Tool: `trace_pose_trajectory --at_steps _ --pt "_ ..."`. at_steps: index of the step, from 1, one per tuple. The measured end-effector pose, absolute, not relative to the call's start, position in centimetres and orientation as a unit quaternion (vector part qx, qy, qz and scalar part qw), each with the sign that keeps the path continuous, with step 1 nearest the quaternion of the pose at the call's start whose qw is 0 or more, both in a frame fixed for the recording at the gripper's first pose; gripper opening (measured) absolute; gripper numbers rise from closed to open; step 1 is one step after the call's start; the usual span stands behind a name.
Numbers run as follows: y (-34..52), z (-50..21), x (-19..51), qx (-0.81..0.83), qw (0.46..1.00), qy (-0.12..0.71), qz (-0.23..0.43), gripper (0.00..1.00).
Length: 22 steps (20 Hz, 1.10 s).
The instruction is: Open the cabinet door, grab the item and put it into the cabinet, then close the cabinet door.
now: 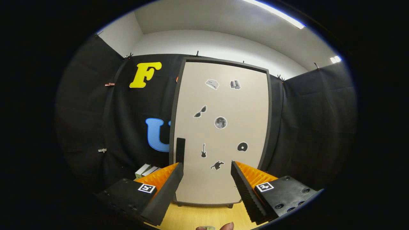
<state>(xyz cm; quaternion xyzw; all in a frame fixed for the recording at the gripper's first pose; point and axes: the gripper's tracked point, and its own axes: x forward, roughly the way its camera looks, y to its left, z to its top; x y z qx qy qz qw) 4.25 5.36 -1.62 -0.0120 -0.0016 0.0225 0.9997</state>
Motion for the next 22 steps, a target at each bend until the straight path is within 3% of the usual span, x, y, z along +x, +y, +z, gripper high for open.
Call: trace_pose_trajectory --at_steps 6,22 --pt "10.9 -3.4 8.6 0.014 0.998 0.005 0.054 0.98" --pt "11.6 -11.3 20.5 0.025 0.998 0.059 0.008 0.98"
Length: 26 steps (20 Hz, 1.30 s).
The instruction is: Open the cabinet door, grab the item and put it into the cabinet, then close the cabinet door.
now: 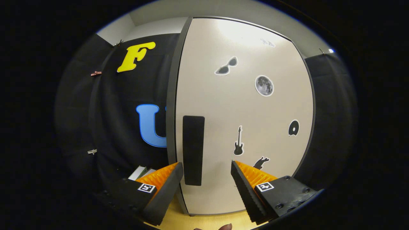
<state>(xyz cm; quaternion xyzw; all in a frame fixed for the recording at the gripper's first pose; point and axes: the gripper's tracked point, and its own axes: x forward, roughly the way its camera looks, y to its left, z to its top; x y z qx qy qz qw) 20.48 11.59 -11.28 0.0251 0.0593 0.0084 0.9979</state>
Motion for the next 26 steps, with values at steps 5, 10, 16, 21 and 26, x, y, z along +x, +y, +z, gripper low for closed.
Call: trace_pose_trajectory --at_steps 5,10,16,21,26 --pt "11.8 -10.0 21.2 0.007 0.999 0.029 0.01 0.94" --pt "12.6 -9.4 22.8 0.015 0.999 0.03 0.013 0.86" --pt "13.7 -8.9 23.0 0.032 0.999 0.03 -0.005 0.44" --pt "13.5 -9.1 23.1 0.025 0.999 0.032 -0.011 0.24" --pt "13.6 -8.9 21.9 0.026 0.999 0.039 -0.002 0.24"
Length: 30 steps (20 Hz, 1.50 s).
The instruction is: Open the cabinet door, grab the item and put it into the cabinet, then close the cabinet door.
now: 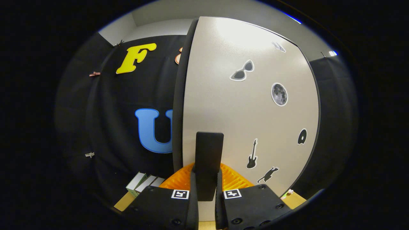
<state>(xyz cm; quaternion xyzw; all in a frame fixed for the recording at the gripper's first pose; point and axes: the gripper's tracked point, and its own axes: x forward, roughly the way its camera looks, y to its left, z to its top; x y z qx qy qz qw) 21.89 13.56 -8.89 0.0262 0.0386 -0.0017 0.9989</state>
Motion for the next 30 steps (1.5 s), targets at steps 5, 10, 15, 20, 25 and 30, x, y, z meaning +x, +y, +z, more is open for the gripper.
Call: trace_pose_trajectory --at_steps 5,10,15,20,25,30 --pt "13.4 -8.4 19.7 0.033 0.998 0.046 0.017 0.24" --pt "13.2 -7.1 16.7 0.048 0.997 0.047 0.049 0.24" --pt "12.2 -6.8 14.2 0.049 0.995 0.045 0.072 0.24" --pt "11.0 -6.6 12.7 0.053 0.994 0.043 0.081 0.24" --pt "10.1 -6.8 11.4 0.042 0.992 0.055 0.104 0.24" --pt "8.5 -6.8 10.1 0.047 0.992 0.057 0.106 0.24"
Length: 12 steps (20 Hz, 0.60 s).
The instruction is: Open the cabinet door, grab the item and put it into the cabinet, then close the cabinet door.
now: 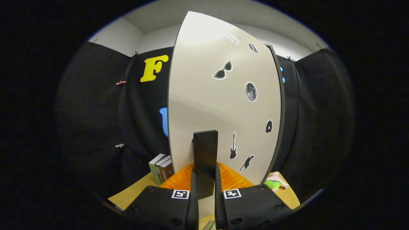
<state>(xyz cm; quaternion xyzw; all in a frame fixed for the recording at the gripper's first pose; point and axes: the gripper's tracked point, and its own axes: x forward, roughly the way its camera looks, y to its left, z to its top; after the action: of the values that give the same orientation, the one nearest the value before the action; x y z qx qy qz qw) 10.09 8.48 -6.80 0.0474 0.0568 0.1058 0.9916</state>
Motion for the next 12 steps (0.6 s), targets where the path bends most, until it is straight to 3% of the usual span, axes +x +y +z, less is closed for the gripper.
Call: trace_pose_trajectory --at_steps 11,12 --pt "3.0 -7.2 7.2 0.064 0.995 0.056 0.05 0.23" --pt "2.2 -7.1 6.9 0.071 0.995 0.058 0.041 0.18"
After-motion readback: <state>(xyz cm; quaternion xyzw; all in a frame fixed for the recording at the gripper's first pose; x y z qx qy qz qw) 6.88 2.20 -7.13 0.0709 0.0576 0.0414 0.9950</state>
